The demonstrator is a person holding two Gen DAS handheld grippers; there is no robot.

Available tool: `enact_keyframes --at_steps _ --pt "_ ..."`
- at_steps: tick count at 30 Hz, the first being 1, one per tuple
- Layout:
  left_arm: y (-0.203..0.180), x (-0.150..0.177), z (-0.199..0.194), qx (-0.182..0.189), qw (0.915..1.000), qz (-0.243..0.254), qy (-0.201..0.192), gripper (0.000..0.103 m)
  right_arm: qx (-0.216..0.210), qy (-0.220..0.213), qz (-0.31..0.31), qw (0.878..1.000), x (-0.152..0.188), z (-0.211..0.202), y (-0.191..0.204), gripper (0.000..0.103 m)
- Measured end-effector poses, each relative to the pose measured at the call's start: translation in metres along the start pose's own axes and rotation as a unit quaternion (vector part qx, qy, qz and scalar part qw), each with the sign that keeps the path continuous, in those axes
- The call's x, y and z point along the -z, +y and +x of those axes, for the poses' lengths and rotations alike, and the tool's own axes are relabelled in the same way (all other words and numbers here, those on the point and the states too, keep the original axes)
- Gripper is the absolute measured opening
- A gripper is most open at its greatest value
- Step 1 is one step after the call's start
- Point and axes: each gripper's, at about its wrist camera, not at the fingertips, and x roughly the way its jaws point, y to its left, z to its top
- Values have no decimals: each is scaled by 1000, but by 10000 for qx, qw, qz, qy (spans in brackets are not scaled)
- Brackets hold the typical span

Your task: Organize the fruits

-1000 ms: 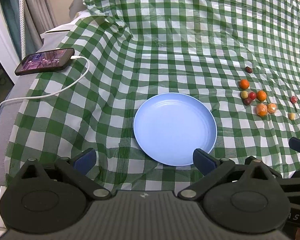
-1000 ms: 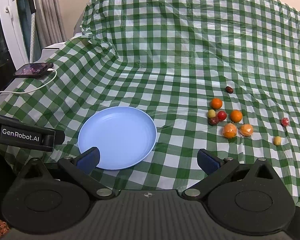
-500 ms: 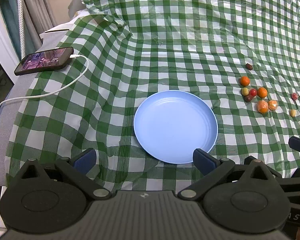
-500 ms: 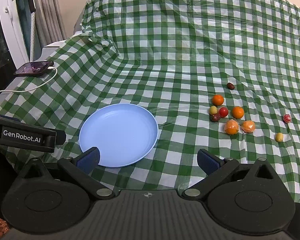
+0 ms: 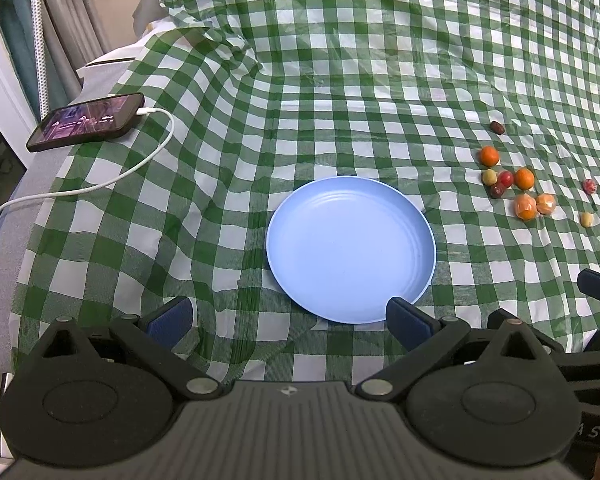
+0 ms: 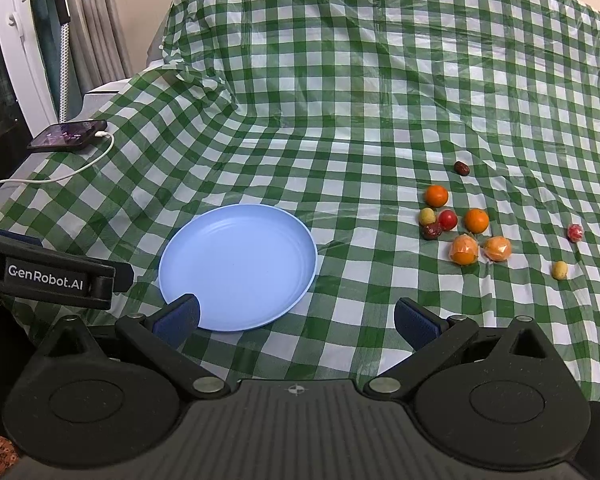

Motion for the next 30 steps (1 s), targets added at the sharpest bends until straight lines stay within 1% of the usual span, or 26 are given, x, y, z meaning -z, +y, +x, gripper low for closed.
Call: enact_keyframes --at_steps 20,26,30 --pt "-2 2 4 -56 9999 89 57 103 -45 34 54 10000 4 4 0 103" --pt "-3 -1 5 15 9999 86 97 103 -196 -6 165 9997 4 6 -5 103" --pt "-4 -3 9 -10 9998 85 158 103 -286 -27 314 9991 5 9 -11 103"
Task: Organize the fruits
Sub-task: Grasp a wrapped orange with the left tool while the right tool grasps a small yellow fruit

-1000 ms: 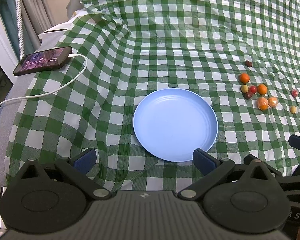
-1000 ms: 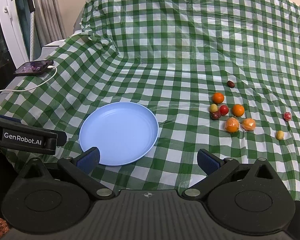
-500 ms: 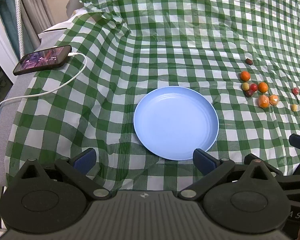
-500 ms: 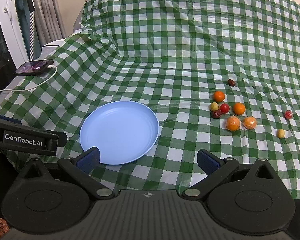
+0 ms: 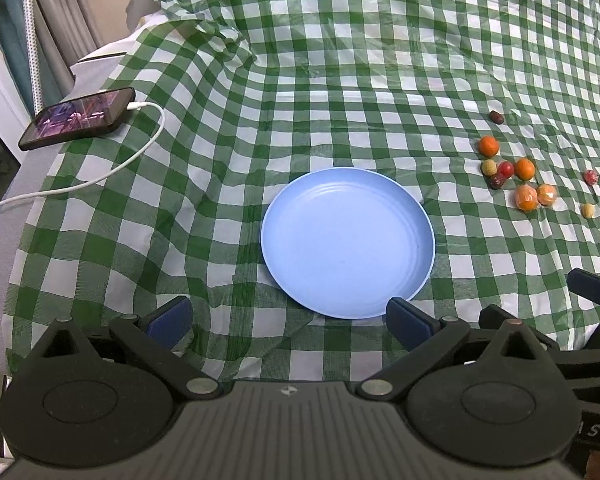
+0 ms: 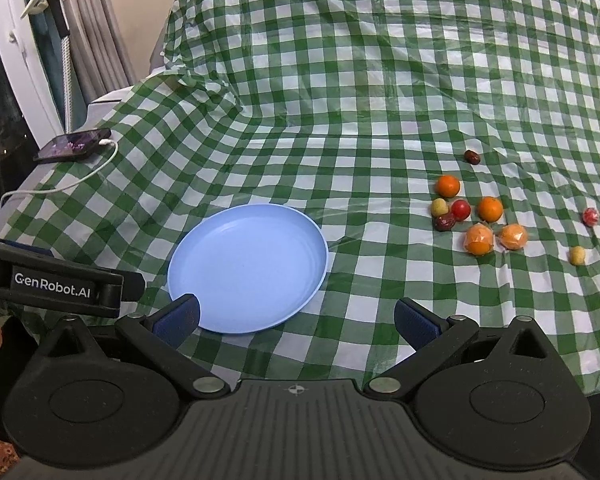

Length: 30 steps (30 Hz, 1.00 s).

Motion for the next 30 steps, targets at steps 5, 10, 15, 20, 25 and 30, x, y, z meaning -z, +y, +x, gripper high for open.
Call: enact_keyframes --at_steps 5,10,15,20,25,30 --pt "-1 -5 6 -56 9999 -36 86 103 38 -142 310 9994 -1 4 -13 103" --pt "-11 -15 11 14 10000 -6 82 103 339 -344 676 9965 -1 10 -38 103" --pt "-39 -31 19 153 9996 251 34 103 891 -500 949 9902 2 18 -76 103" --pt "-80 -52 32 362 9979 535 -51 103 1594 -668 1080 9790 5 28 -118 103" --pt "-131 -74 50 585 9939 918 -166 103 2284 -802 1319 9612 6 39 -167 103" --pt "-185 -91 77 887 9866 1343 -275 103 2775 -798 1484 9458 1 58 -219 102"
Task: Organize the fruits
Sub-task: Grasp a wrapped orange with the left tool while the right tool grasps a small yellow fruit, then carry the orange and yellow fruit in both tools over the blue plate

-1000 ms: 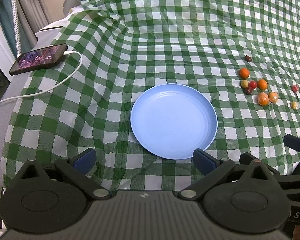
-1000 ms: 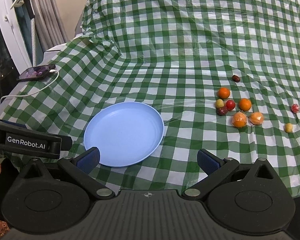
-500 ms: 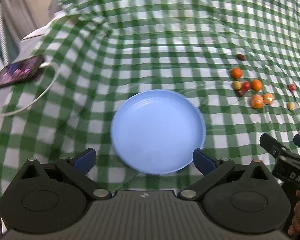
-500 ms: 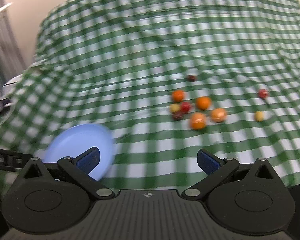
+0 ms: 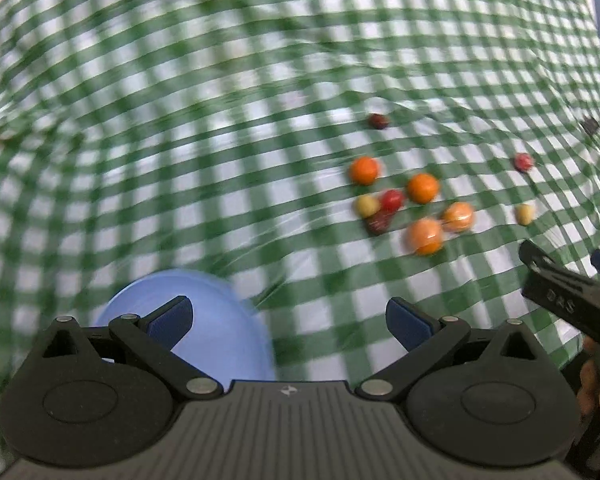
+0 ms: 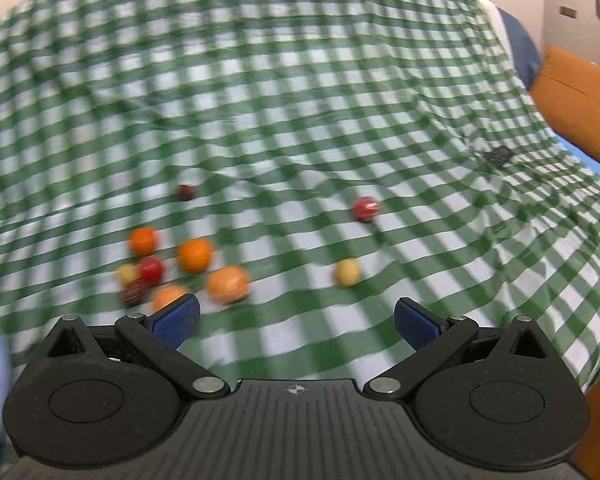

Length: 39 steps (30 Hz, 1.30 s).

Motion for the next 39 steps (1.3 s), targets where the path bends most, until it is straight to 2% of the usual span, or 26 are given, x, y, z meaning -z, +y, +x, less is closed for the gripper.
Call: enact_keyframes --at_steps 7,10,12,14,16,19,20,21,22,23,24,27,32,35,39 --pt "-59 -27 64 549 9981 202 185 103 391 -2 -121 9992 -13 67 -28 99" --pt "-80 -34 85 719 9971 145 220 103 372 59 -259 9990 -14 92 -34 81" --pt "-93 -39 99 788 9966 38 236 102 300 217 -150 9992 -15 107 -39 76" --pt "-101 -43 110 852 9959 -155 261 101 197 370 -62 9991 -14 120 -43 61" --pt "-106 -47 121 836 9954 -357 301 99 143 470 -85 9988 -12 126 -42 55" --pt "-111 -50 134 709 9955 -542 323 97 172 478 -194 9985 -10 133 -41 53" --pt "-112 -51 138 647 9956 -583 337 93 193 460 -221 9985 -9 131 -38 53" --pt "-113 -51 141 619 9955 -612 365 78 200 443 -245 9985 -8 131 -37 53" --pt "-114 -51 144 673 9948 -625 436 53 176 430 -250 9986 -8 131 -37 47" --pt "-115 -51 148 743 9938 -620 554 41 132 410 -244 9988 -8 130 -37 31" --pt "-115 -50 148 735 9936 -630 590 40 137 385 -258 9988 -7 129 -37 27" --pt "-111 -47 137 740 9943 -615 451 40 136 331 -208 9991 -8 128 -39 26" --pt "-90 -36 91 661 9972 -336 81 40 437 -191 -131 9988 -11 118 -43 26" --pt "-57 -24 56 532 9979 -375 -43 40 539 -427 -169 9975 -11 110 -44 26" --pt "-6 -5 6 227 9967 -716 -293 40 539 -643 -390 9957 -17 88 -37 27"
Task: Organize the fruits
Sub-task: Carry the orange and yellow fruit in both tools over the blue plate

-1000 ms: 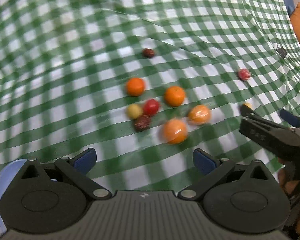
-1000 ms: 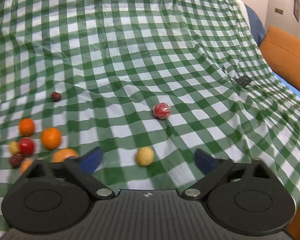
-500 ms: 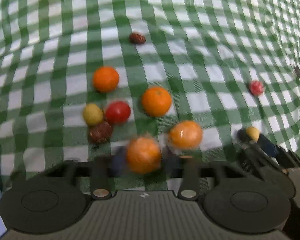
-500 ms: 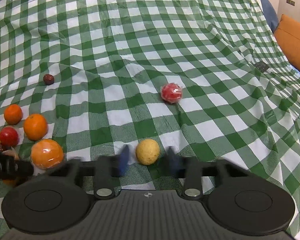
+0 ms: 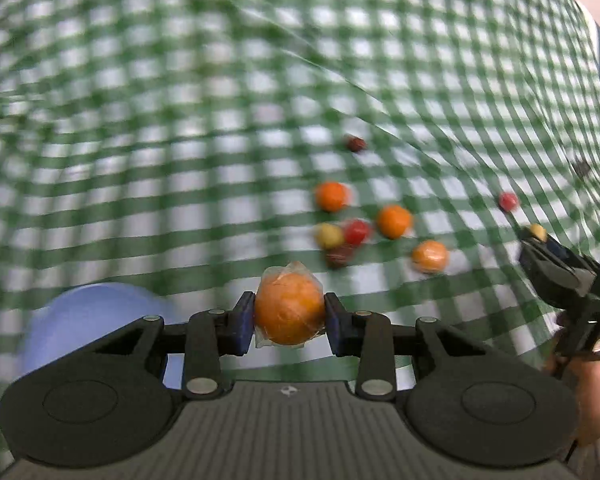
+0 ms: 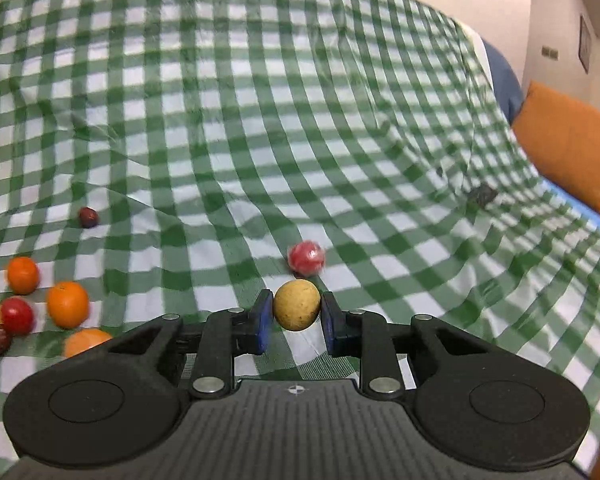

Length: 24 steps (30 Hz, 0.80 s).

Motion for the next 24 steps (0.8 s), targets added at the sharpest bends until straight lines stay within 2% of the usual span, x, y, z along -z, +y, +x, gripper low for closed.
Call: enact_keyframes --at_steps 3,7,12,15,20,24 --pt "37 8 -37 -215 9994 -193 -204 40 -303 -198 -219 9991 -12 -35 11 27" --pt "73 23 -73 -491 9976 -268 -410 40 -1214 -298 -309 9917 -23 -97 29 27" --pt "106 45 -114 -587 9958 -414 -560 40 -2530 53 -336 9669 -24 -170 58 27" --pt "122 62 -134 -533 9953 -553 -589 40 -3115 319 -479 9485 -17 -209 83 27" --pt "139 87 -156 -514 9940 -669 -692 40 -3620 357 -942 9267 1 -275 129 27" --pt "153 103 -171 -537 9930 -724 -768 40 -3727 325 -1271 9186 8 -301 150 27"
